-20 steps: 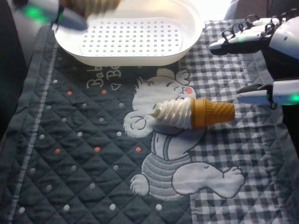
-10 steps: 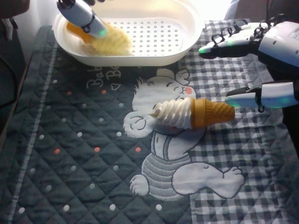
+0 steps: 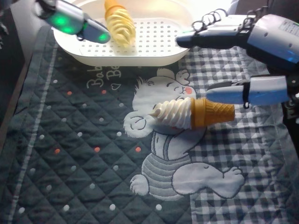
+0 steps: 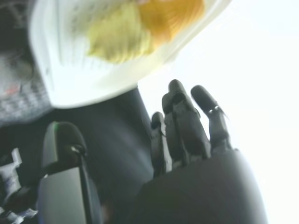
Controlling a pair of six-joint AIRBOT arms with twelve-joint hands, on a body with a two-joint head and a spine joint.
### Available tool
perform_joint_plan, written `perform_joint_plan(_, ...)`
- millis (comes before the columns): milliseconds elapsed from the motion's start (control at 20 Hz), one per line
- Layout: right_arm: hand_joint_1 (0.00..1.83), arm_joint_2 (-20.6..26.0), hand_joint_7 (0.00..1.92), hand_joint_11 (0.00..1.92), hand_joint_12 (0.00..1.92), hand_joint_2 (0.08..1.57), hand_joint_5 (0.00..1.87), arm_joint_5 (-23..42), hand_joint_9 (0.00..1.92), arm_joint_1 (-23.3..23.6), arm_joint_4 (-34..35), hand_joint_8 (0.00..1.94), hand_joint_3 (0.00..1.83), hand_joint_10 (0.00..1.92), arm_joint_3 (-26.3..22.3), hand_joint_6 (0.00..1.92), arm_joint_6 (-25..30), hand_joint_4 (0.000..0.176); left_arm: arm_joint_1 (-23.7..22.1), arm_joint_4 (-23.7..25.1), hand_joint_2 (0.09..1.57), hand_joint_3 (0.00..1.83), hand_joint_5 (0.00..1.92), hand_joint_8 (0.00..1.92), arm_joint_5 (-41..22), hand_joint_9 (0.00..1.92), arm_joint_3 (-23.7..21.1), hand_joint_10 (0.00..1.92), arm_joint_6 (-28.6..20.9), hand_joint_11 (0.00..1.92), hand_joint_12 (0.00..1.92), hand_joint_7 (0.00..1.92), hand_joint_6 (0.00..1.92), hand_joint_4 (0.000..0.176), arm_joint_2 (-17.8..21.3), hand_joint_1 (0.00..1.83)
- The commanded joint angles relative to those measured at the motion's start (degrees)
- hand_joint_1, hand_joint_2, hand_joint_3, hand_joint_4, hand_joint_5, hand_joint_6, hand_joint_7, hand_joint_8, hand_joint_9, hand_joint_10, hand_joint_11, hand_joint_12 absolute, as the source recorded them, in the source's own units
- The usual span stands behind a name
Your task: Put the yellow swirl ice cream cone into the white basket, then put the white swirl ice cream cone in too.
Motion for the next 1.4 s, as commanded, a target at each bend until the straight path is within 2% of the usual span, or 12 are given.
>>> perform_joint_plan(0,0.61,-0.3,0.4,0.36,0.17,1.06,0.41,6.2,0.4,0.8,2.1,0.0,0.0,0.01,0.2,0.0,0.7,0.062,-0.1,-0.5,0.88,0.0,0.4,0.0,-10.6,0.52,-0.7,0.02,0.0,0.0,1.23,0.46,0.0,0.099,0.9,0.78)
perform_joint_plan(100,0.62,-0.9,0.42,0.37,0.21,1.01,0.42,4.3,0.42,0.8,0.6,0.0,0.0,0.0,0.4,0.0,0.7,0.067,1.7,-1.1,0.87,0.0,0.42,0.0,-16.3,0.47,-5.3,0.0,-0.1,0.0,1.24,0.43,0.01,0.087,5.2,0.84)
perform_joint_plan(150,0.7,-1.4,0.46,0.38,0.32,0.99,0.44,3.0,0.48,0.8,-0.6,0.01,0.0,0.0,0.5,0.0,1.0,0.038,3.1,-1.6,0.88,0.0,0.41,0.0,-19.1,0.46,-7.5,0.0,-0.1,0.0,1.2,0.43,0.0,0.081,7.4,0.81)
perform_joint_plan(250,0.74,-2.2,0.49,0.33,0.59,0.94,0.44,1.2,0.53,0.8,-2.2,0.0,0.01,0.0,0.8,0.0,1.3,0.056,5.2,-2.4,0.88,0.0,0.43,0.01,-22.5,0.47,-10.4,0.0,-0.1,0.0,1.11,0.46,0.01,0.051,10.1,0.78)
perform_joint_plan(500,0.83,-3.4,0.36,0.04,0.86,0.87,0.37,-4.9,0.38,1.1,-6.4,0.0,0.0,0.0,3.2,0.0,3.4,0.054,7.6,-3.2,0.88,0.0,0.43,0.0,-24.6,0.46,-11.9,0.0,-0.1,0.0,1.1,0.43,0.0,0.055,10.9,0.84)
perform_joint_plan(650,0.92,-3.8,0.38,0.03,0.86,0.81,0.38,-9.2,0.38,4.5,-11.1,0.01,0.0,0.01,3.6,0.01,3.6,0.019,8.6,-3.9,0.89,0.0,0.46,0.01,-24.7,0.46,-12.0,0.0,-0.1,0.0,1.08,0.46,0.0,0.029,11.0,0.76)
perform_joint_plan(750,0.85,-5.3,0.32,0.0,0.82,0.83,0.33,-14.2,0.34,11.1,-21.0,0.0,0.0,0.0,3.6,0.0,4.0,0.065,10.6,-6.1,0.9,0.0,0.45,0.0,-25.9,0.46,-12.8,0.0,-0.1,0.02,1.09,0.46,0.0,0.025,12.6,0.73)
perform_joint_plan(950,0.85,-5.6,0.31,0.0,0.8,0.81,0.32,-16.2,0.34,12.7,-27.0,0.0,0.0,0.0,3.4,0.0,6.2,0.076,11.1,-6.5,0.89,0.0,0.47,0.0,-26.0,0.49,-13.1,0.01,-0.1,0.05,1.07,0.48,0.0,0.012,12.8,0.73)
perform_joint_plan(1050,0.82,-5.5,0.33,0.0,0.87,0.82,0.3,-16.8,0.35,12.7,-29.2,0.0,0.0,0.01,3.8,0.0,10.4,0.066,11.3,-6.6,0.89,0.0,0.48,0.01,-26.4,0.51,-13.4,0.01,-0.1,0.09,1.09,0.49,0.0,0.011,13.2,0.73)
perform_joint_plan(1200,0.88,-5.6,0.33,0.01,1.03,0.78,0.3,-17.7,0.39,12.7,-30.4,0.0,0.0,0.0,4.0,0.0,12.3,0.117,11.8,-6.8,0.9,0.0,0.47,0.0,-26.6,0.5,-13.5,0.0,-0.8,0.05,1.11,0.5,0.0,0.006,13.4,0.69)
perform_joint_plan(1300,0.91,-5.6,0.35,0.03,1.05,0.76,0.34,-18.7,0.41,12.7,-30.5,0.01,0.0,0.01,4.1,0.01,12.3,0.074,11.9,-7.0,0.89,0.0,0.49,0.0,-26.7,0.48,-13.5,0.0,-1.1,0.0,1.07,0.5,0.0,0.0,13.4,0.71)
perform_joint_plan(1350,0.93,-5.6,0.36,0.03,1.12,0.76,0.36,-19.1,0.44,12.7,-30.6,0.0,0.0,0.01,4.1,0.0,12.3,0.071,11.9,-7.0,0.89,0.0,0.5,0.01,-26.7,0.49,-13.5,0.0,-1.2,0.0,1.06,0.51,0.01,0.002,13.4,0.74)
